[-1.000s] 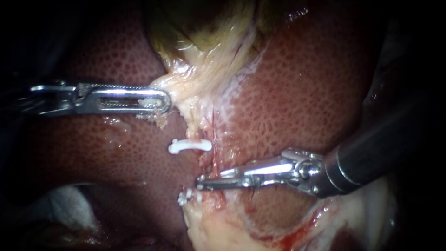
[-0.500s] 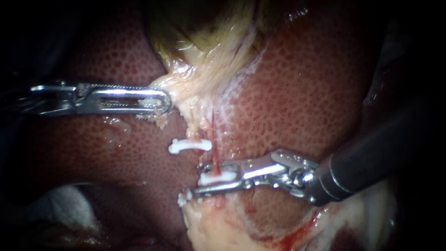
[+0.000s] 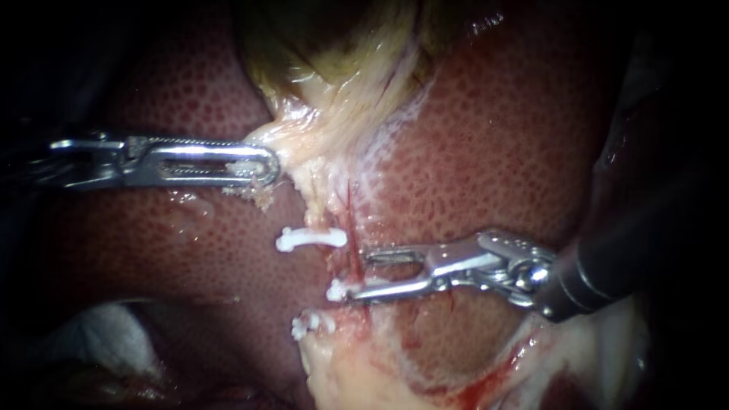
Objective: Going back first clip right tube
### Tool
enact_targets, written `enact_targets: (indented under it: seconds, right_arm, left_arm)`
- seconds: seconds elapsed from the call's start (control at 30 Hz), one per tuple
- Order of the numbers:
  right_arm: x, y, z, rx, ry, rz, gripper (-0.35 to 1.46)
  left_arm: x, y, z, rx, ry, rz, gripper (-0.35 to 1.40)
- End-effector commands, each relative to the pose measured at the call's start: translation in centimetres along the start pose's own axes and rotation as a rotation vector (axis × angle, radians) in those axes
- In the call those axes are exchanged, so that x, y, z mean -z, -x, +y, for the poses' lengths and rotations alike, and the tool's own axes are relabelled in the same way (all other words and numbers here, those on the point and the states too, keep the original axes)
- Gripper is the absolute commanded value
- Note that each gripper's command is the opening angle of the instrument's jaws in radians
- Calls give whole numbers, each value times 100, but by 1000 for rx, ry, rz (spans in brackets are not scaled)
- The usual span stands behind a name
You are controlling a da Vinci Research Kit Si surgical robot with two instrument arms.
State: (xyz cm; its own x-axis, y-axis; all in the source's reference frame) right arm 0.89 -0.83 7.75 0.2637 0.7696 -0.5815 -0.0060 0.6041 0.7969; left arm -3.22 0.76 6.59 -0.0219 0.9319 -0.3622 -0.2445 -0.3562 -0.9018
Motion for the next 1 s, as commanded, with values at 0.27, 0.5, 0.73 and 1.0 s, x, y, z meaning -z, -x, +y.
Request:
enact_targets:
  seconds: [0.27, 0.5, 0.73, 1.0]
  right_arm:
    - [57, -47, -21, 178, -17, -1, 49]
    - [74, -78, -40, 247, 1, 6, 49]
    - [78, -84, -47, 284, -2, 5, 49]
    - [82, -83, -48, 346, 2, -38, 49]
  left_arm:
    - [0, 0, 0, 0, -1, 0, -35]
    - [-3, 2, -2, -2, -5, 3, -35]
    - [-12, 6, -12, -6, -6, 3, -35]
    - [-39, 19, -34, -17, -13, -16, -35]
